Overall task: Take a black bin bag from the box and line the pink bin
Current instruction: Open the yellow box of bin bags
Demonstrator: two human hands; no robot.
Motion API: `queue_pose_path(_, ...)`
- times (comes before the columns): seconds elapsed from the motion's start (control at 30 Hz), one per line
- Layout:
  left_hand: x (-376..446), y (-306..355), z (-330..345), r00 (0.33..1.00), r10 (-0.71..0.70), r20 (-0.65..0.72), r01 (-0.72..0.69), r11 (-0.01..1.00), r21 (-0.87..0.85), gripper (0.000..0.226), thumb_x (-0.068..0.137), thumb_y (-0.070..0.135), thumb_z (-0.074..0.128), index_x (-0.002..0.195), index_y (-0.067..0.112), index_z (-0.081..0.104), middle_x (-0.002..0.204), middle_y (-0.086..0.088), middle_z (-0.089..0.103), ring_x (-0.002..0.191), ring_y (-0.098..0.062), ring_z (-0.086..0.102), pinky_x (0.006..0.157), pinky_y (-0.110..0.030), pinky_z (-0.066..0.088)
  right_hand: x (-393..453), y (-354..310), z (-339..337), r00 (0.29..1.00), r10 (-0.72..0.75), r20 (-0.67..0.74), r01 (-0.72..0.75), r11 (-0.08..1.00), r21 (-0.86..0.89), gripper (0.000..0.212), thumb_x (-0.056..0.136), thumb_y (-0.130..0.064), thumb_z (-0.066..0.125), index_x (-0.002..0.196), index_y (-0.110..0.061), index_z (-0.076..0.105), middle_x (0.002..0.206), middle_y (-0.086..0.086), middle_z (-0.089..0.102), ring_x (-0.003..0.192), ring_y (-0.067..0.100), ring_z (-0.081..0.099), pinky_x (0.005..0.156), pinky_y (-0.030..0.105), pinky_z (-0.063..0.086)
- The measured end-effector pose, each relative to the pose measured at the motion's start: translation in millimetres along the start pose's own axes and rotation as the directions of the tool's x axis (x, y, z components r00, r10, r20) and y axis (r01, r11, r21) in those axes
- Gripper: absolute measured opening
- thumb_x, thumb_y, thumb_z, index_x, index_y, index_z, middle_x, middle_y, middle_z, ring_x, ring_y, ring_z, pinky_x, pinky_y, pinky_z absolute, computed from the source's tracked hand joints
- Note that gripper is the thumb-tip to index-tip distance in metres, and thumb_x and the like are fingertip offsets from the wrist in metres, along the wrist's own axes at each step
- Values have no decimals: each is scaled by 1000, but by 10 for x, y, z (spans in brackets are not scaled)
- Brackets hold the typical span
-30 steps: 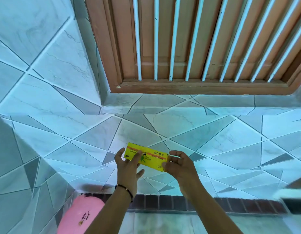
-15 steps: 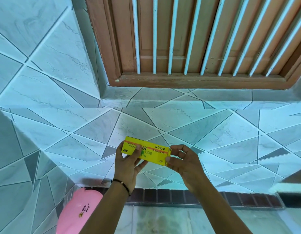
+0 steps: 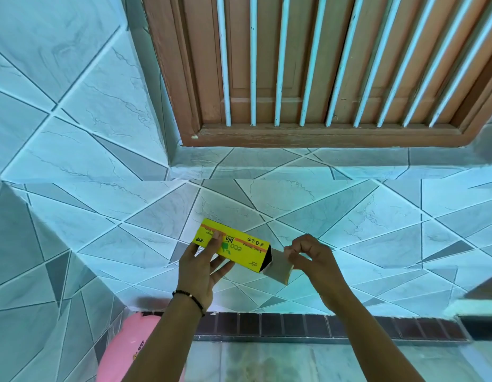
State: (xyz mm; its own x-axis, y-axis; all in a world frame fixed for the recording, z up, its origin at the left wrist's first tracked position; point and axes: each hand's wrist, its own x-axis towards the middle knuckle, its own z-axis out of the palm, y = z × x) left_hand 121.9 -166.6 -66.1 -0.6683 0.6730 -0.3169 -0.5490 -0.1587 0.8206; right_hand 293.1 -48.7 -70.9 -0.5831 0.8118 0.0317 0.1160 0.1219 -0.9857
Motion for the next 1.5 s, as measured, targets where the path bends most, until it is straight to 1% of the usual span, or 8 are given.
queue_pose_path(0.13,4,76,11,998,65,18,-65,997,35,13,82,18,62,95,18,62,80,1,74,85,-27,65,69,-37,60,19,56,52,967,-255,1,208,787,-581,20,77,-10,70,66,-19,56,91,-3,50,87,18,55,73,25,43)
queue_pose_path(0.23,-15,133,59,987,164,6,-164,983,83,12,83,16,62,95,18,61,87,-4,72,86,-27,65,69,-36,60,-23,70,156,858,-513,17,358,574,-737,14,71,-11,69,77,-17,59,92,3,58,81,25,55,68,32,47)
queue_pose_path(0.37,-22,195,100,972,235,-24,-231,966,116,30,82,16,63,111,12,56,106,-16,63,93,-31,64,68,-35,60,-87,57,289,791,-610,43,441,521,-730,39,69,-16,70,102,-26,51,102,2,63,92,18,49,76,28,41)
queue_pose_path(0.67,26,211,75,997,51,-54,-54,996,-70,10,86,17,59,95,16,56,89,-7,61,91,-31,59,62,-39,60,-110,-5,328,770,-636,45,467,515,-719,50,76,-22,65,122,-30,47,114,-6,49,100,12,46,81,29,44)
queue_pose_path(1.03,10,180,125,997,42,-65,-49,994,-100,10,87,17,58,97,16,56,88,-6,62,86,-28,60,63,-39,59,-130,-13,337,707,-700,103,562,468,-682,21,90,-31,48,84,-22,66,82,-5,70,80,11,55,79,21,36)
queue_pose_path(1.27,-19,176,179,987,149,-66,-152,987,-45,15,84,15,61,98,18,57,100,-12,63,95,-33,61,69,-38,58,-80,-42,399,975,-173,-143,139,965,-222,41,80,-26,65,121,-24,60,100,-5,70,84,1,63,74,13,47)
queue_pose_path(1.37,-72,204,277,945,325,-44,-317,940,122,39,78,14,69,115,16,53,110,-9,59,90,-22,66,68,-34,60,-36,13,406,996,41,-78,-33,994,104,48,69,-21,66,116,-23,59,106,1,66,81,23,64,70,27,53)
queue_pose_path(1.5,-170,274,440,820,548,164,-553,687,472,58,70,21,77,121,27,49,108,17,59,90,-4,63,64,-9,52,-37,43,424,975,185,126,-224,811,541,28,78,8,61,99,-11,64,95,9,68,77,25,64,67,31,54)
